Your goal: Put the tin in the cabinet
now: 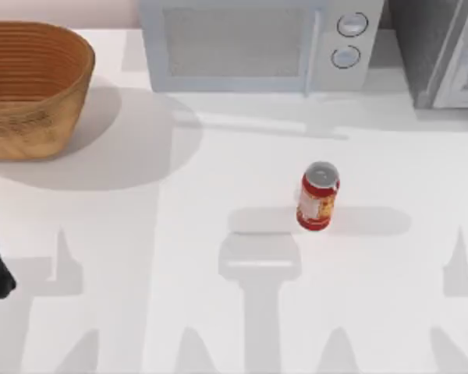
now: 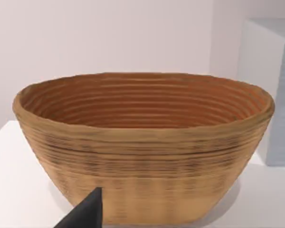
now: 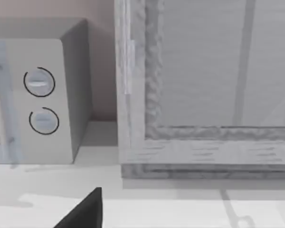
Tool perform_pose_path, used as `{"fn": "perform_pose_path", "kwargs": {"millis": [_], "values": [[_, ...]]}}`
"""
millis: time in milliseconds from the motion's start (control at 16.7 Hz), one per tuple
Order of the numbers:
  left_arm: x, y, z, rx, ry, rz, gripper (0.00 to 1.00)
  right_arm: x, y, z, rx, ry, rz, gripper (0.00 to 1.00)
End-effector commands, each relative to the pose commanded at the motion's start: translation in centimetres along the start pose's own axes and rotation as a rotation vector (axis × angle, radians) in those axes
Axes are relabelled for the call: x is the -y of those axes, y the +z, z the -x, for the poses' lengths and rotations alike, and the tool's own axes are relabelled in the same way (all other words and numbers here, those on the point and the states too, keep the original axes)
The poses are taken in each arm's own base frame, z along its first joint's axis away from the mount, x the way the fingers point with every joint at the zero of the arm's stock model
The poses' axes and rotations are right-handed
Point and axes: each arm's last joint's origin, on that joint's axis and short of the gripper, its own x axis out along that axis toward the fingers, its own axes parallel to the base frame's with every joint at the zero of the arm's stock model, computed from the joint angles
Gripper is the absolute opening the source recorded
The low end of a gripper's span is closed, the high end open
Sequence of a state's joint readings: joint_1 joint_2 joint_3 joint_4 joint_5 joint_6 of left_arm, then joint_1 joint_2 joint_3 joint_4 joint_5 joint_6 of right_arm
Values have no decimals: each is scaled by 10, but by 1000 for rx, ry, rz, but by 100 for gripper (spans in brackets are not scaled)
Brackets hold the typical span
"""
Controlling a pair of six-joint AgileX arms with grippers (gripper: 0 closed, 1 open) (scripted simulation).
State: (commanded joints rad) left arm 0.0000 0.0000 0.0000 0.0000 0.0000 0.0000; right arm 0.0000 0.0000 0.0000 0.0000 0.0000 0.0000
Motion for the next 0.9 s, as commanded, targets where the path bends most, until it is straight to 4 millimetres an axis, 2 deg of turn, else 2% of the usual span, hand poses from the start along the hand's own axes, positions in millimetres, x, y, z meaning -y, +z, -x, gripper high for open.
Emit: {"fn": "perform_pose_path", "kwargs": {"millis": [240, 480, 720, 900], "values": [[0, 0, 0, 0, 0, 0, 100, -1, 2, -1, 2, 2, 0, 100], [0, 0, 0, 0, 0, 0, 100, -7, 16, -11, 7, 4, -2, 100], [0, 0, 0, 0, 0, 0, 100, -21, 34, -34, 13, 4, -7, 100], [0, 0, 0, 0, 0, 0, 100, -42, 42, -61, 17, 4, -12, 100]]}}
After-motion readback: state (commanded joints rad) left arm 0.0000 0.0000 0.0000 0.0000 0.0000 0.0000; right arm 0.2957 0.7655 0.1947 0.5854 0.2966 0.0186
